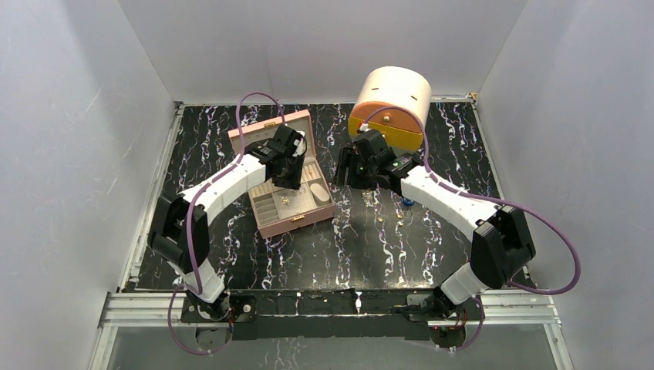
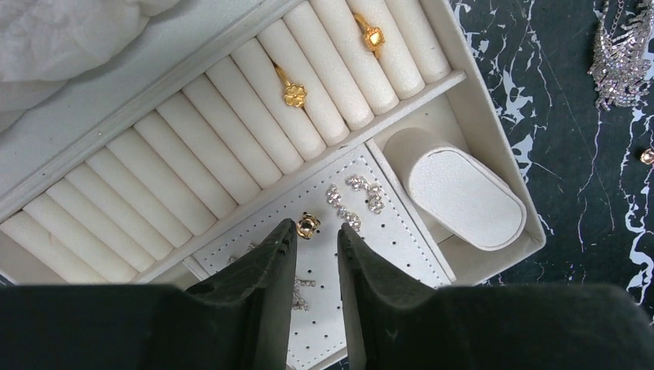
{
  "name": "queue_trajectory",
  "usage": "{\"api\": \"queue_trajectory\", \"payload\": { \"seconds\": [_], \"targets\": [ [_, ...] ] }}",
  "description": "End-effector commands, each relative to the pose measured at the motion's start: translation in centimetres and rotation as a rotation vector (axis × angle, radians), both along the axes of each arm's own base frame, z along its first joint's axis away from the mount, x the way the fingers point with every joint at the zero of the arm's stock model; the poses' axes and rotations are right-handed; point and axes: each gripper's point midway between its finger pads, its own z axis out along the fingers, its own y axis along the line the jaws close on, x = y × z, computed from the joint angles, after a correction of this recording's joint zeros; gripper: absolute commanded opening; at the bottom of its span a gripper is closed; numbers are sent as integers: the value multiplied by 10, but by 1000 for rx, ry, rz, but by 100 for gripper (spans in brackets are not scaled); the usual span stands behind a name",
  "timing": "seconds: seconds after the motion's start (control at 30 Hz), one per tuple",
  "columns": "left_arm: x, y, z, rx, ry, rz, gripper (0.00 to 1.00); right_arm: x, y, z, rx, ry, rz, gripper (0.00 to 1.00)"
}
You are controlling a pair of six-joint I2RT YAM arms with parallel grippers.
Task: Organize the mixed jewelry
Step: Pick up the jewelry from the jewelry box.
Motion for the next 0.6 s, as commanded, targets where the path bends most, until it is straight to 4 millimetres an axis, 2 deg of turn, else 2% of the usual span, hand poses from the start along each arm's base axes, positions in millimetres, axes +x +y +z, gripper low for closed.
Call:
{"api": "queue_trajectory", "payload": {
  "seconds": [0.0, 0.57],
  "targets": [
    [9, -7, 18, -16, -51, -18, 24, 6, -1, 17, 17, -51, 1, 73],
    [10, -8, 2, 11, -24, -8, 17, 2, -5, 12, 10, -33, -2, 73]
  ]
}}
